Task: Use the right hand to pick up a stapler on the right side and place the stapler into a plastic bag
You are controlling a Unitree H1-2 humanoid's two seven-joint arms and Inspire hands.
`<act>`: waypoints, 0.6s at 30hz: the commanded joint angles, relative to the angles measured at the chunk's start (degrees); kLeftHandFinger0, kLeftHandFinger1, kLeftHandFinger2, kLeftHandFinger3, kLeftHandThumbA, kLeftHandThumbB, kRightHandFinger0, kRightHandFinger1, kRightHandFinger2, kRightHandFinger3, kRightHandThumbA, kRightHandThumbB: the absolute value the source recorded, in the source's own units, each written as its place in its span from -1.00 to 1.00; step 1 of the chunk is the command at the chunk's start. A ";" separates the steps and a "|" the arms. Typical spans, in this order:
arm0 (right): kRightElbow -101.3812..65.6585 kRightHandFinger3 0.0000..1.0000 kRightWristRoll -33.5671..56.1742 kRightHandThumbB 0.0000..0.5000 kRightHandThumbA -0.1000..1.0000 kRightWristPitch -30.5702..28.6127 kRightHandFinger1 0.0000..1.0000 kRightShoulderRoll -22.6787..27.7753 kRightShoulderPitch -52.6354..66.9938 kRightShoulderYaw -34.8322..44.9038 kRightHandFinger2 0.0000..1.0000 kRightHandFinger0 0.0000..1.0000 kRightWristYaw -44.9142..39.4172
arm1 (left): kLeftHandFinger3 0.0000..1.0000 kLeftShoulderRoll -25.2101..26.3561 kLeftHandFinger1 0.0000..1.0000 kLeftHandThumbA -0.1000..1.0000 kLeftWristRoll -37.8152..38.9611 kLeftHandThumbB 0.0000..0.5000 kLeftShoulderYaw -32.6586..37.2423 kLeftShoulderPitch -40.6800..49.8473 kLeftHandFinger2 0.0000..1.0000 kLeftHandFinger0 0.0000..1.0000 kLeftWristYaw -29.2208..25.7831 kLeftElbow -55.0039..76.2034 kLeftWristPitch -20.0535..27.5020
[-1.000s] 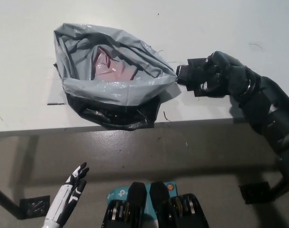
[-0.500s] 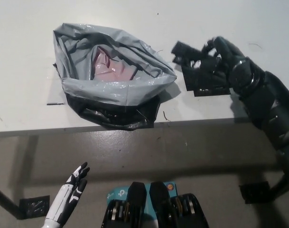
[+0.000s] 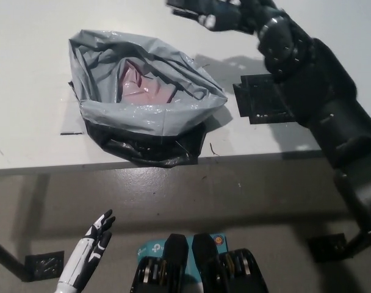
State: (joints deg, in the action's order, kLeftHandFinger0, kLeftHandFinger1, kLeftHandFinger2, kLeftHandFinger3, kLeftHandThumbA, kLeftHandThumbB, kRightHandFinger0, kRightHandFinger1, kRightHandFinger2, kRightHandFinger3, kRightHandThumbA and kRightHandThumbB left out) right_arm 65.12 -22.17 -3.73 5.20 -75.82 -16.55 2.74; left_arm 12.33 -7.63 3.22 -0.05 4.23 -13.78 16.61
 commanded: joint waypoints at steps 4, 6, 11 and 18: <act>0.54 -0.45 -1.75 0.28 0.50 -2.61 -0.69 -5.68 -8.11 -1.85 -0.27 -1.00 2.56 | 1.00 0.63 1.00 1.00 0.41 1.00 -0.19 0.40 1.00 1.00 0.52 1.61 0.31; 1.04 -0.56 -2.13 0.26 0.52 -2.01 -0.82 -6.51 -8.37 -2.42 -0.41 -1.00 2.69 | 1.00 0.66 1.00 1.00 0.35 1.00 -0.13 0.25 1.00 1.00 0.57 1.53 0.48; 6.01 -0.72 -3.14 0.19 0.43 -3.05 -0.84 -10.54 -8.38 -4.15 -0.46 -1.00 5.16 | 1.00 0.60 1.00 1.00 0.37 0.99 -0.19 0.31 1.00 1.00 0.49 1.58 0.76; 11.42 -0.85 -3.12 0.15 0.38 -3.46 -0.82 -13.80 -7.27 -5.22 -0.40 -1.00 7.70 | 1.00 0.74 1.00 1.00 0.00 1.00 -0.03 0.07 1.00 1.00 0.76 2.27 -0.50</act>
State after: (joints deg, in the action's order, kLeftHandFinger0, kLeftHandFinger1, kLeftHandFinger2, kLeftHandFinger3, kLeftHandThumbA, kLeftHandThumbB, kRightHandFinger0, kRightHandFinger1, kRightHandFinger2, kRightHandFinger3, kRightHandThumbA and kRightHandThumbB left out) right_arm 75.99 -24.70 -4.15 -7.78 -79.20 -21.48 5.53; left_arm 12.32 -7.58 3.18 0.11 4.45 -13.62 16.39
